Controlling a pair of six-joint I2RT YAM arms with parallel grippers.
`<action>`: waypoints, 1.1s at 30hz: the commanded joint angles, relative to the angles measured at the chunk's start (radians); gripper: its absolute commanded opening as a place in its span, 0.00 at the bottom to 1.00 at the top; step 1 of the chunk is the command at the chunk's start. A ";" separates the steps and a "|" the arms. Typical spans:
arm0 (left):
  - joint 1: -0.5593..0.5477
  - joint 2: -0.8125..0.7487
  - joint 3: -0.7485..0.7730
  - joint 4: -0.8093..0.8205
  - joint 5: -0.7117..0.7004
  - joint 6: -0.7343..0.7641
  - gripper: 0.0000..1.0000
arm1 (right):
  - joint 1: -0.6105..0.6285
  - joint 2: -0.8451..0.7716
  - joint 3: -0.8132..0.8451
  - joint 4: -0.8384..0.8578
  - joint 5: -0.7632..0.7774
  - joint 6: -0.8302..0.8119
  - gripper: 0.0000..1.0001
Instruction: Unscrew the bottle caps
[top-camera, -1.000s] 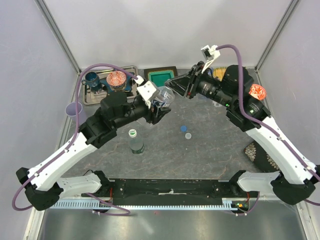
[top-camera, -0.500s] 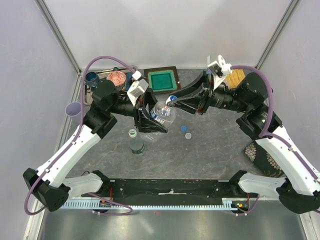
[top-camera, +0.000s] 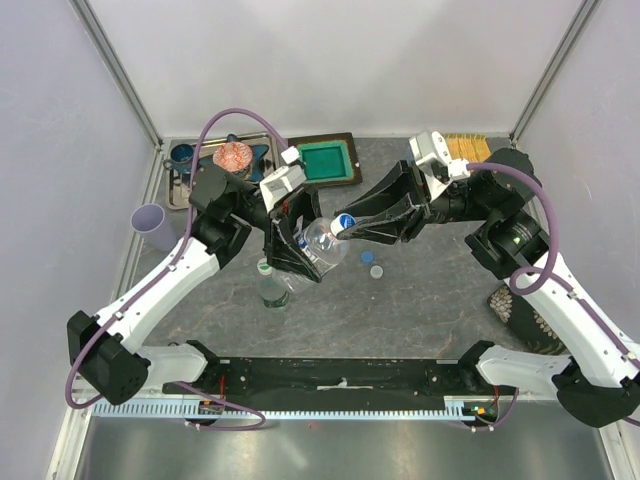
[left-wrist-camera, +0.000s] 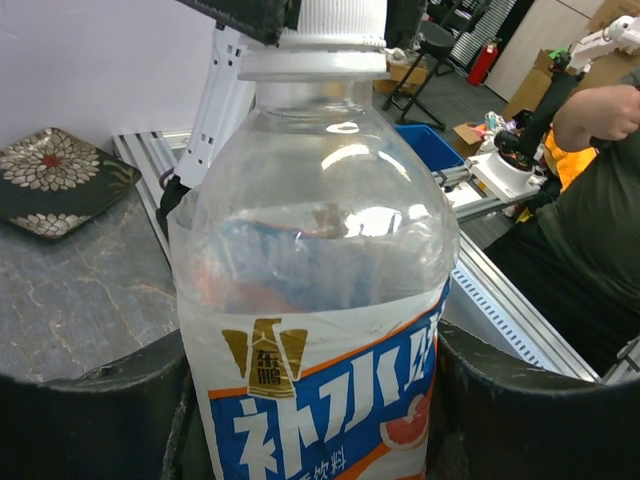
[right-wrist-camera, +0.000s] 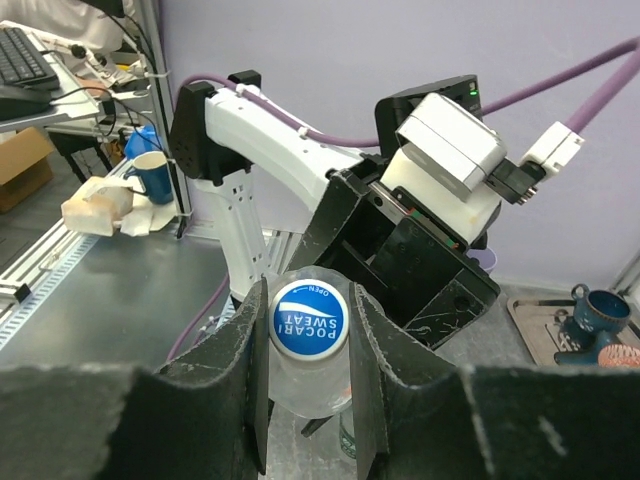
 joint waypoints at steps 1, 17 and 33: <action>0.020 0.000 0.019 0.100 -0.087 -0.091 0.41 | 0.014 0.009 -0.048 -0.073 -0.201 -0.007 0.00; 0.021 -0.068 0.080 -0.483 -0.214 0.400 0.41 | 0.003 -0.032 0.071 -0.113 0.211 0.116 0.67; -0.006 -0.169 0.037 -0.647 -0.729 0.619 0.41 | -0.001 0.026 0.222 -0.309 0.836 0.243 0.89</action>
